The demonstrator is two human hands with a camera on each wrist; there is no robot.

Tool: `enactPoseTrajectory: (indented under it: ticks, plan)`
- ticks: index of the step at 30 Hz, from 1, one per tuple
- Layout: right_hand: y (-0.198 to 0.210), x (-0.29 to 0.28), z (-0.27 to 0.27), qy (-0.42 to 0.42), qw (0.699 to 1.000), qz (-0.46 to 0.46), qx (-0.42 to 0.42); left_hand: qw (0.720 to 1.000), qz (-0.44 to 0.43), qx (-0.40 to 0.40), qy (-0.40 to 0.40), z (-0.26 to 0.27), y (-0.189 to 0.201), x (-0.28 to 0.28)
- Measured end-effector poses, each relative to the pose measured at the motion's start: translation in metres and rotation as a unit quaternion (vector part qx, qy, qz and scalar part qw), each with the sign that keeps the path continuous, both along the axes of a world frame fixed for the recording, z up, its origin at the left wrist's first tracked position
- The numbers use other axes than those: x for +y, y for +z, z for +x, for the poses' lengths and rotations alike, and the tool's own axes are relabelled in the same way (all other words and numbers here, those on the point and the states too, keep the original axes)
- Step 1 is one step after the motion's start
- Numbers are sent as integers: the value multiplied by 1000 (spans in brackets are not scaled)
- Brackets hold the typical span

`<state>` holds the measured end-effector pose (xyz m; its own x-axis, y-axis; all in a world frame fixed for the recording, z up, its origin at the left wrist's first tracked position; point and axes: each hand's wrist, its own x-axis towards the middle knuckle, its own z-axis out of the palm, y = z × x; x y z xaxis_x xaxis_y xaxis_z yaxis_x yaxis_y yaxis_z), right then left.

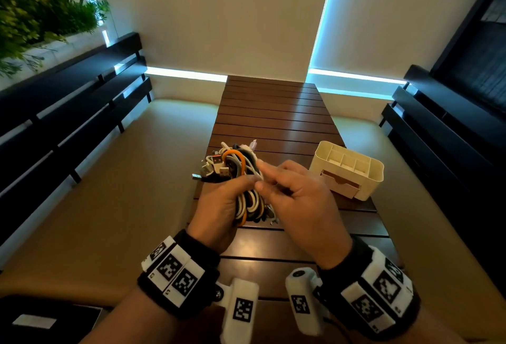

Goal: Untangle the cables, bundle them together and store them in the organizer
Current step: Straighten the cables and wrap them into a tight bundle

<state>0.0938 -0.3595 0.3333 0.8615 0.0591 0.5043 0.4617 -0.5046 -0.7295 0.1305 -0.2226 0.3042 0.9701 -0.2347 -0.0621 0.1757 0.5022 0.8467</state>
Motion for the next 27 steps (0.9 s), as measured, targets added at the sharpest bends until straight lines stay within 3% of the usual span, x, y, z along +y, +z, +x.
enactPoseTrajectory:
  ticks: [2,5,8,14,17,22,27]
  plan:
    - [0,0,2,-5,1000,3,14,1000,-4,6,-7,0,0,-1]
    - [1,-2,4,16,992,75,102,1000,-10,24,-16,2,0,-1]
    - [4,-4,8,40,969,156,185,998,-36,33,-25,4,0,-1]
    - [9,-11,13,101,927,250,259,994,-55,12,-89,4,1,8]
    - [14,-16,14,112,929,213,282,991,-61,3,-115,3,-1,11]
    - [17,-12,8,69,969,60,228,991,-52,-8,-121,-1,1,10]
    - [14,-17,3,85,974,30,210,992,-22,-21,-120,-3,3,10]
